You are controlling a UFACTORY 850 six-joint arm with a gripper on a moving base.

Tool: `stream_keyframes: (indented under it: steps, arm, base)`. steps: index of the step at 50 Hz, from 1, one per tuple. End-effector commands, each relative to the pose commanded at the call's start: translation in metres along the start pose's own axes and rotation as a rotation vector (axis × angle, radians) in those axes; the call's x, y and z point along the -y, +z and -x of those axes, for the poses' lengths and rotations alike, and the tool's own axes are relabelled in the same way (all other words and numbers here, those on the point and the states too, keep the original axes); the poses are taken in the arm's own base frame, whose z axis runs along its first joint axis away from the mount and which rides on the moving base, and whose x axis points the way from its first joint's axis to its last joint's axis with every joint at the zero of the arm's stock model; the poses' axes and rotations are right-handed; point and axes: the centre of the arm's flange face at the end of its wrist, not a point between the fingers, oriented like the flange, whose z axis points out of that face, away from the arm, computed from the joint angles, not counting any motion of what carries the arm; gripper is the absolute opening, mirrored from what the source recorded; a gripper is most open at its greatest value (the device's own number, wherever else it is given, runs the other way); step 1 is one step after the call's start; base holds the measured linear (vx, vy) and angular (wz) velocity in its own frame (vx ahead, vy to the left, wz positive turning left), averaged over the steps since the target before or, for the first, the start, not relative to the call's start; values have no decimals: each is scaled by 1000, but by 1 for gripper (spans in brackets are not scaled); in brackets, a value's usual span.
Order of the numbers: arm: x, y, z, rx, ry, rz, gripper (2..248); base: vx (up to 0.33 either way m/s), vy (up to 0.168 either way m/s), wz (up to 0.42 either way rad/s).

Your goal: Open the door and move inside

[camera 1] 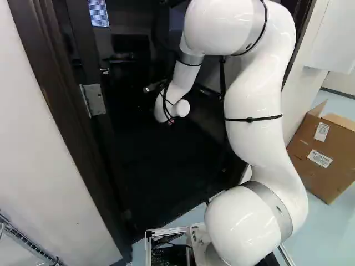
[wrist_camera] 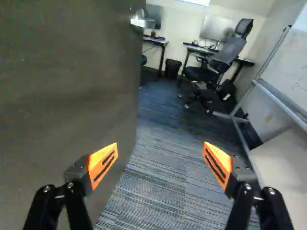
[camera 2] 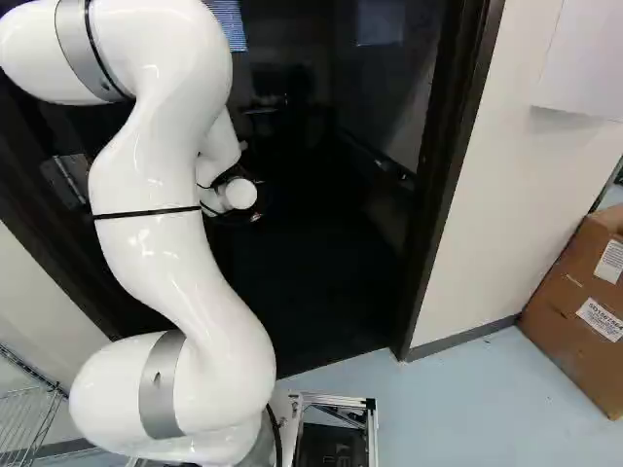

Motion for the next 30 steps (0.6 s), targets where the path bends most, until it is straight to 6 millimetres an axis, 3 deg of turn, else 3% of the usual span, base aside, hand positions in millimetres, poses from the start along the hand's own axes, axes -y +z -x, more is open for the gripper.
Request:
stream_keyframes:
  steps: [30]
  arm:
    - [-22, -55, 16, 36, 37, 72, 247]
  base:
    - [0, 0, 0]
